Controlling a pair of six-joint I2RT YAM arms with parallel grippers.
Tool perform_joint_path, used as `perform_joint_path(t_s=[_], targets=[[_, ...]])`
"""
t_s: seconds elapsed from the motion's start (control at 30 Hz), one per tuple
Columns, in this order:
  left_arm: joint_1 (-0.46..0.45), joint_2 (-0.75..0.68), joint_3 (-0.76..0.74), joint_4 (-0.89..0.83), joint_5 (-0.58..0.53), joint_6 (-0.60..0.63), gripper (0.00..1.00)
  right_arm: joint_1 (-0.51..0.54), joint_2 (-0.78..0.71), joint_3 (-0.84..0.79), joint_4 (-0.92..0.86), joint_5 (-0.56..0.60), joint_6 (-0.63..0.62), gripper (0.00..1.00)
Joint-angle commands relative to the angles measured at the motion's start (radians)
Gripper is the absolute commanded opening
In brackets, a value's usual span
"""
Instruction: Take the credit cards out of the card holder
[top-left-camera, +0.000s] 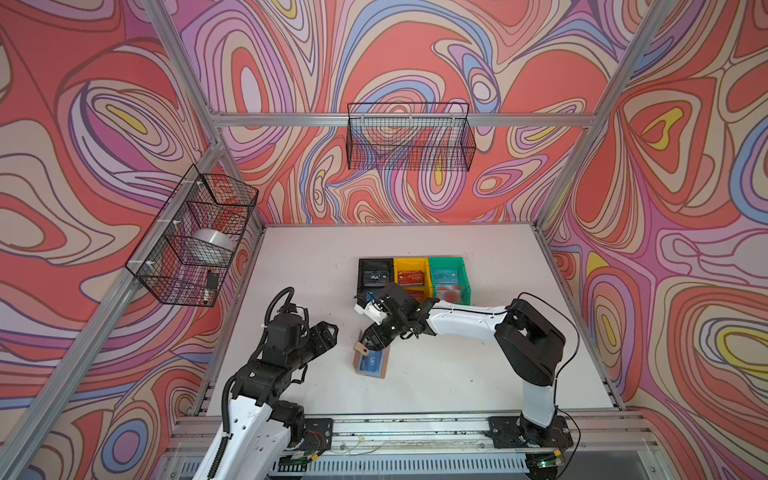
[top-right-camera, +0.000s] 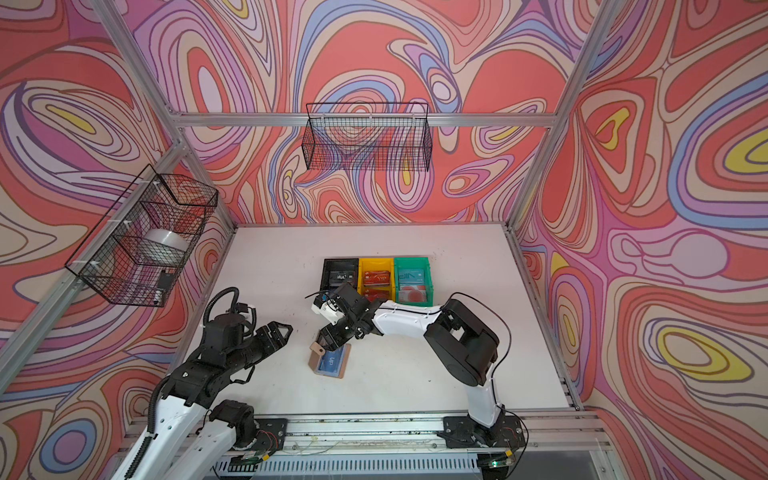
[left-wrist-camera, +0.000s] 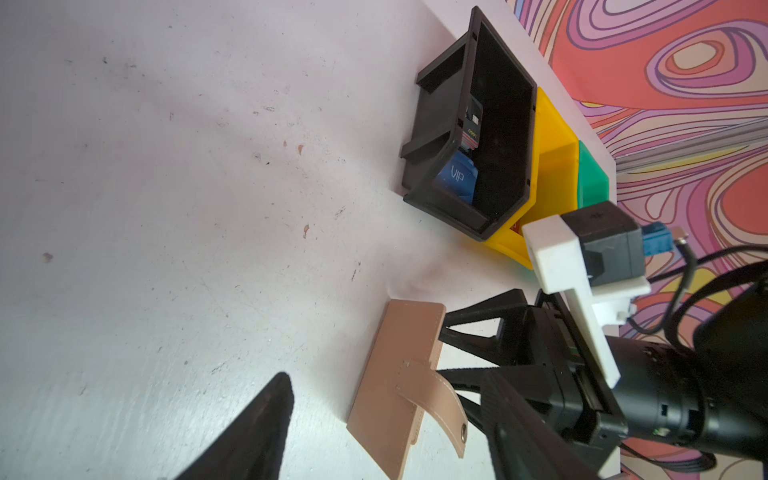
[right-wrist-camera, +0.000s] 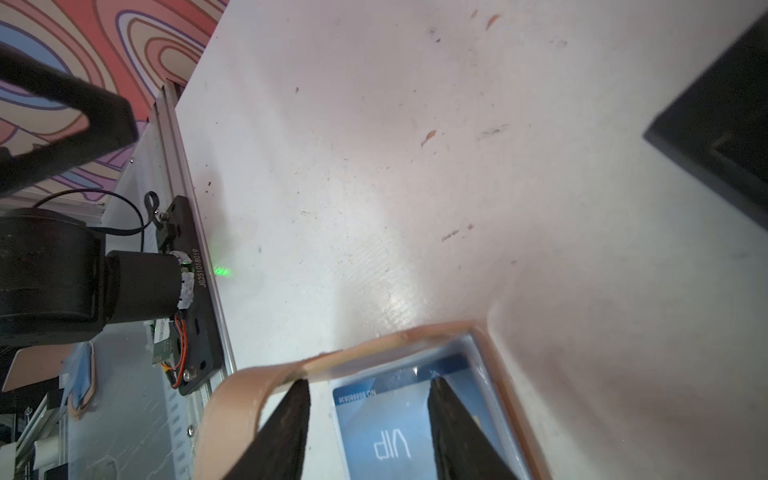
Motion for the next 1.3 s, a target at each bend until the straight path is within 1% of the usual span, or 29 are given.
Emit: perform_joint_path(t_s=[0.0,0.1,0.23,0.37,0.5,0.73,0.83,0.97,1.03,1.07,1.13,1.27], targets=[[-0.005,-0.019,0.041,-0.076,-0.007,-0.017,0.74,0.012,0.041,0.045,0.033,-0.074,0.028,0.48],[-0.005,-0.024,0.045,-0.087,-0.006,-0.013,0.72,0.018,0.073,0.064,0.058,-0.100,0.051,0.46],[-0.005,-0.028,0.049,-0.100,-0.004,-0.007,0.66,0.022,0.119,0.085,0.082,-0.125,0.078,0.44],[-0.005,-0.029,0.043,-0.094,-0.002,-0.006,0.62,0.023,0.165,0.100,0.098,-0.127,0.103,0.40],[-0.005,-0.007,0.031,-0.066,0.020,-0.006,0.58,0.024,0.207,0.125,0.074,-0.109,0.105,0.36],[-0.004,0.057,0.004,0.019,0.101,-0.013,0.47,0.023,0.266,0.159,0.041,-0.084,0.115,0.31],[-0.004,0.079,0.000,0.042,0.112,-0.016,0.44,0.024,0.274,0.162,0.038,-0.085,0.117,0.30],[-0.004,0.102,-0.023,0.084,0.126,-0.033,0.37,0.023,0.283,0.162,0.035,-0.077,0.116,0.30],[-0.004,0.116,-0.037,0.118,0.139,-0.047,0.37,0.024,0.285,0.161,0.033,-0.076,0.116,0.30],[-0.004,0.124,-0.079,0.140,0.147,-0.054,0.37,0.024,0.285,0.158,0.035,-0.075,0.116,0.30],[-0.005,0.140,-0.109,0.176,0.156,-0.068,0.36,0.023,0.286,0.153,0.035,-0.075,0.117,0.29],[-0.004,0.189,-0.147,0.237,0.176,-0.086,0.33,0.024,0.282,0.140,0.040,-0.078,0.117,0.29]])
